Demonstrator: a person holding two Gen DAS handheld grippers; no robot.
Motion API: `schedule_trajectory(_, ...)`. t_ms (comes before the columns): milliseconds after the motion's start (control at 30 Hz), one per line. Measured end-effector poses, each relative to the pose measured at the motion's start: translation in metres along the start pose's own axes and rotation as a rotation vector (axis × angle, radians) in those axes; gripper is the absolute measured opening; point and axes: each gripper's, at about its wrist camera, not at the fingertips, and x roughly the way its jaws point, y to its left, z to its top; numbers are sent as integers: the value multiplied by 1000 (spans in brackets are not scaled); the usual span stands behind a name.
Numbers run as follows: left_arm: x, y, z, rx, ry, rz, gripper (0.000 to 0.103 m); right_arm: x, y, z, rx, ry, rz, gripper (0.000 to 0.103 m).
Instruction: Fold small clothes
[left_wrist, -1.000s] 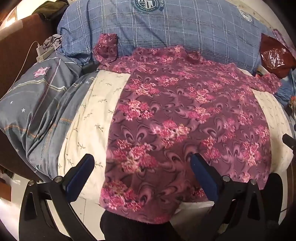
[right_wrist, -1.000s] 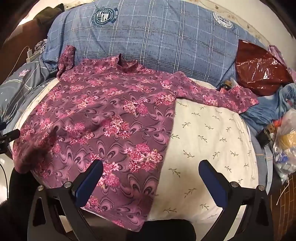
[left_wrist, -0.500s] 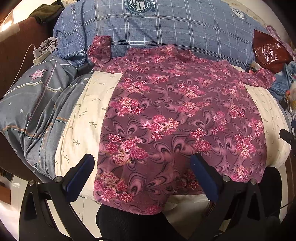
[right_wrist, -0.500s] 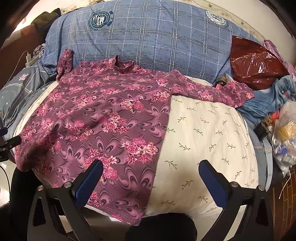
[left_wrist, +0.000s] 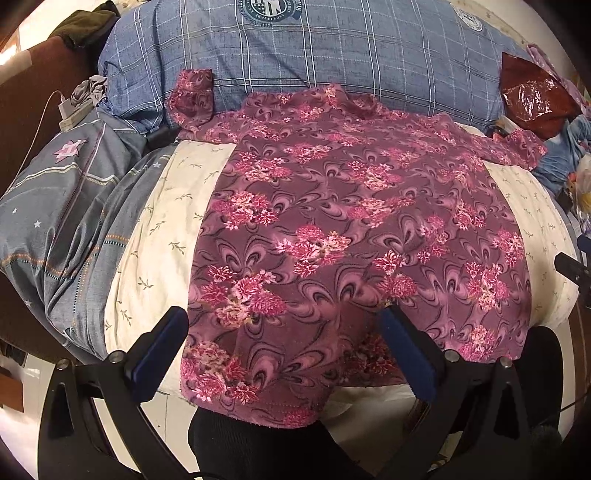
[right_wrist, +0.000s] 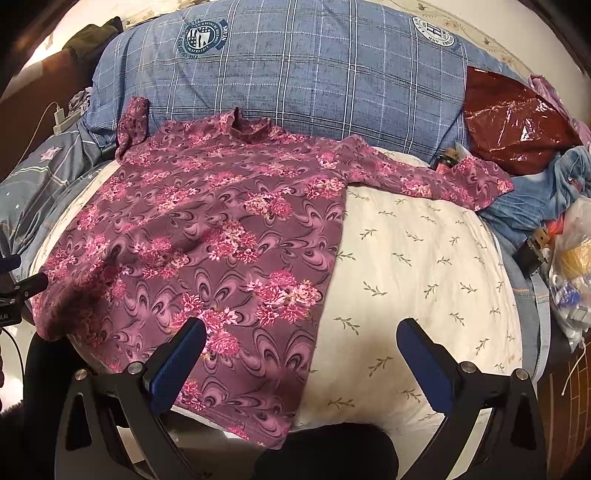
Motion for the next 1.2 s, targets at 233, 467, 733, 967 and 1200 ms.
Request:
schedule_trajectory(233, 4, -3, 2, 5, 6, -3, 103, 4, 1, -1, -3, 8, 4, 103)
schedule_trajectory(467, 12, 5, 6, -21, 32, -11, 103, 13, -12, -3, 50, 24, 34, 102)
schedule_trajectory(733, 29, 62, 26, -147, 75, 83, 103, 43, -42, -21, 155, 107, 121, 91)
schedule_trajectory(967, 66, 99, 24, -251, 228, 95, 103, 81, -33, -33, 171, 211, 261, 68)
schedule_trajectory(1200, 88, 102, 20, -272, 311, 93, 103, 82, -19, -37, 106, 174, 304, 17)
